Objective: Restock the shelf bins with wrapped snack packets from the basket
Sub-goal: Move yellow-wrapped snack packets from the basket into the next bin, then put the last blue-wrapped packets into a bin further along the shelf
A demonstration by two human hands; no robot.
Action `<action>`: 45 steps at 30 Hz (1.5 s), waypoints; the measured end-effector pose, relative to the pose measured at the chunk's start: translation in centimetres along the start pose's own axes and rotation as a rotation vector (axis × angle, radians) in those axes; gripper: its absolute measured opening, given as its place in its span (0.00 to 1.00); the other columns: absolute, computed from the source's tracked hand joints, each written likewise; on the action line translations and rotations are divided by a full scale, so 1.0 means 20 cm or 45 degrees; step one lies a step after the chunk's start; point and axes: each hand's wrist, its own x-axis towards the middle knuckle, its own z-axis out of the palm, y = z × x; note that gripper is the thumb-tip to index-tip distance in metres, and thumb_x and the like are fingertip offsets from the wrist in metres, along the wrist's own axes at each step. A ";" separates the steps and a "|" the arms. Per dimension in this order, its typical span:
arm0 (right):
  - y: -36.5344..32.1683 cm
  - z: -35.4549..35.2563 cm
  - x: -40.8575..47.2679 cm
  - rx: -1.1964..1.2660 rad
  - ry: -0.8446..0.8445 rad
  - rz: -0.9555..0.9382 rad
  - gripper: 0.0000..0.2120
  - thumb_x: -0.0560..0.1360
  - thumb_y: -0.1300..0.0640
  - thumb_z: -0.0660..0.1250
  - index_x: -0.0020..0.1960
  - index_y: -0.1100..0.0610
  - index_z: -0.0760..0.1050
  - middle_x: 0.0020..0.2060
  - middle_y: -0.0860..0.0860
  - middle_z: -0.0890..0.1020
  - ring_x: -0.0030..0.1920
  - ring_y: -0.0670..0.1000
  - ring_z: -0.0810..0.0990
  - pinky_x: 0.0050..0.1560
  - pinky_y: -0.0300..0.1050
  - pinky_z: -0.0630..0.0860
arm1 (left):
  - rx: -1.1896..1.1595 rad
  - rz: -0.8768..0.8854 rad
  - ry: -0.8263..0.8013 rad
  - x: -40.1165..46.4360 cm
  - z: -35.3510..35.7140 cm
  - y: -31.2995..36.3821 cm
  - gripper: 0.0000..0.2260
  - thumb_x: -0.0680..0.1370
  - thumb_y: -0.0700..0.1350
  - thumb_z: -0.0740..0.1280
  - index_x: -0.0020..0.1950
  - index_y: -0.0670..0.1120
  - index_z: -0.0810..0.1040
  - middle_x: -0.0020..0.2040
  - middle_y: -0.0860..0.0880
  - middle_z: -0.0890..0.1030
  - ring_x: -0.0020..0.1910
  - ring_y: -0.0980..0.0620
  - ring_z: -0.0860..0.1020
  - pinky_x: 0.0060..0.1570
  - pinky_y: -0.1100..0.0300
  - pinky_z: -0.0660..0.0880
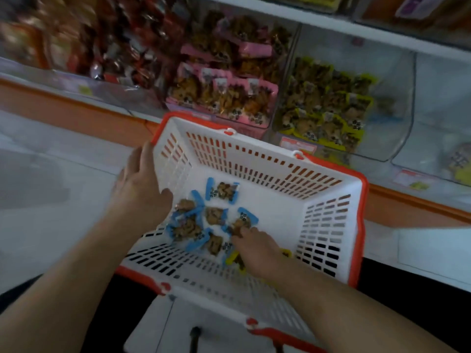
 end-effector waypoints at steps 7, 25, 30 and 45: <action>-0.05 -0.18 0.02 0.491 0.023 0.122 0.08 0.78 0.64 0.67 0.47 0.51 0.76 0.51 0.51 0.77 0.55 0.56 0.79 0.47 0.48 0.74 | 0.009 0.086 0.244 -0.04 -0.05 0.06 0.32 0.77 0.44 0.70 0.79 0.47 0.62 0.80 0.46 0.55 0.79 0.37 0.58 0.76 0.39 0.62; 0.11 -0.93 -0.42 1.987 0.648 0.127 0.19 0.83 0.64 0.67 0.35 0.59 0.85 0.33 0.56 0.83 0.34 0.53 0.82 0.33 0.50 0.82 | -1.026 0.270 -0.551 -0.09 0.03 0.39 0.17 0.72 0.38 0.80 0.53 0.57 0.83 0.46 0.53 0.86 0.48 0.51 0.86 0.49 0.47 0.85; 0.19 -0.97 -0.40 1.820 0.454 -0.063 0.08 0.82 0.68 0.68 0.45 0.69 0.83 0.44 0.62 0.87 0.44 0.58 0.87 0.40 0.51 0.82 | -1.445 0.136 -0.222 -0.04 -0.04 0.42 0.10 0.78 0.40 0.73 0.59 0.49 0.83 0.48 0.48 0.89 0.47 0.51 0.87 0.44 0.63 0.80; 0.19 -1.00 -0.44 1.484 0.323 0.092 0.09 0.78 0.46 0.77 0.48 0.52 0.87 0.43 0.50 0.88 0.46 0.50 0.87 0.53 0.56 0.84 | -1.358 0.152 -0.010 -0.07 0.01 0.56 0.15 0.74 0.36 0.75 0.56 0.53 0.82 0.47 0.47 0.88 0.47 0.50 0.87 0.47 0.58 0.82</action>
